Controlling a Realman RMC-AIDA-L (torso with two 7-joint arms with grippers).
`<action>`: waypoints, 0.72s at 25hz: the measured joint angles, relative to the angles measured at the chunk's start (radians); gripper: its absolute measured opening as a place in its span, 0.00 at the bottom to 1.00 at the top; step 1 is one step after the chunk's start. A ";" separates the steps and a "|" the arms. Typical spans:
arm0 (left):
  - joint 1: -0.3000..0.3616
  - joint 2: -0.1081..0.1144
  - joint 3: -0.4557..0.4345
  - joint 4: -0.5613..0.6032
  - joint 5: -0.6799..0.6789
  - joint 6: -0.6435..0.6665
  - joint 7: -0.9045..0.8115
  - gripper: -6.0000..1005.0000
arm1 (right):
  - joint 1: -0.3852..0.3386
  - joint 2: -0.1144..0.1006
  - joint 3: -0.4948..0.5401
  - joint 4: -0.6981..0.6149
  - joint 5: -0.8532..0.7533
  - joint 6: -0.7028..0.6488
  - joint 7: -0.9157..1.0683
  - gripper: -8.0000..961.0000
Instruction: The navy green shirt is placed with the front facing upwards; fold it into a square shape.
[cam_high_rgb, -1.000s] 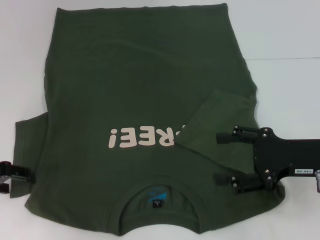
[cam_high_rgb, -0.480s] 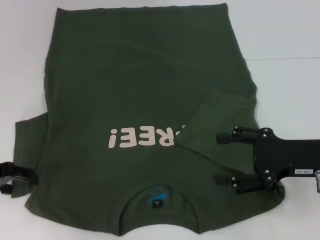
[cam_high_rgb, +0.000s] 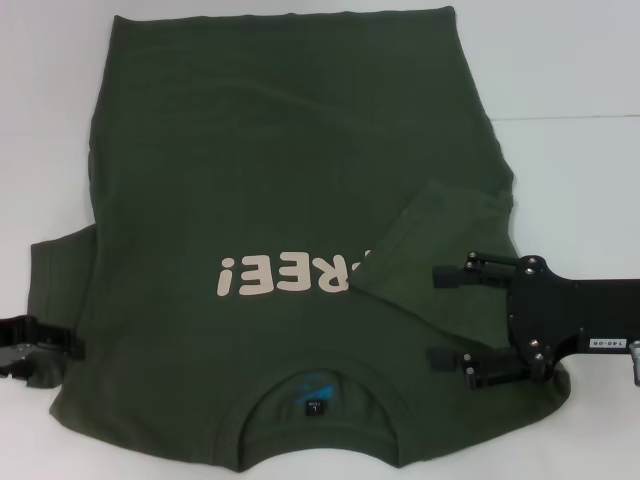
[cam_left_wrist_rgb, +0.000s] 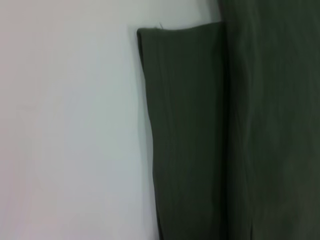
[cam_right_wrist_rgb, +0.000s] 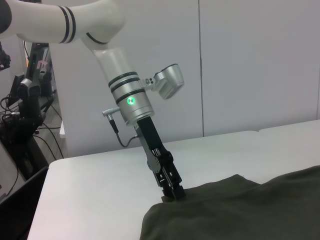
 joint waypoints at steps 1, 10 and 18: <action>-0.001 0.000 0.000 0.000 0.000 -0.001 0.000 0.81 | 0.000 0.000 0.000 0.000 0.000 0.000 0.000 0.99; -0.002 0.002 0.001 0.000 0.008 0.005 -0.001 0.81 | -0.004 0.000 0.000 0.000 0.000 0.002 0.000 0.99; 0.009 0.005 0.000 0.007 0.010 0.024 -0.001 0.81 | -0.003 0.000 0.000 0.000 0.000 0.002 0.000 0.98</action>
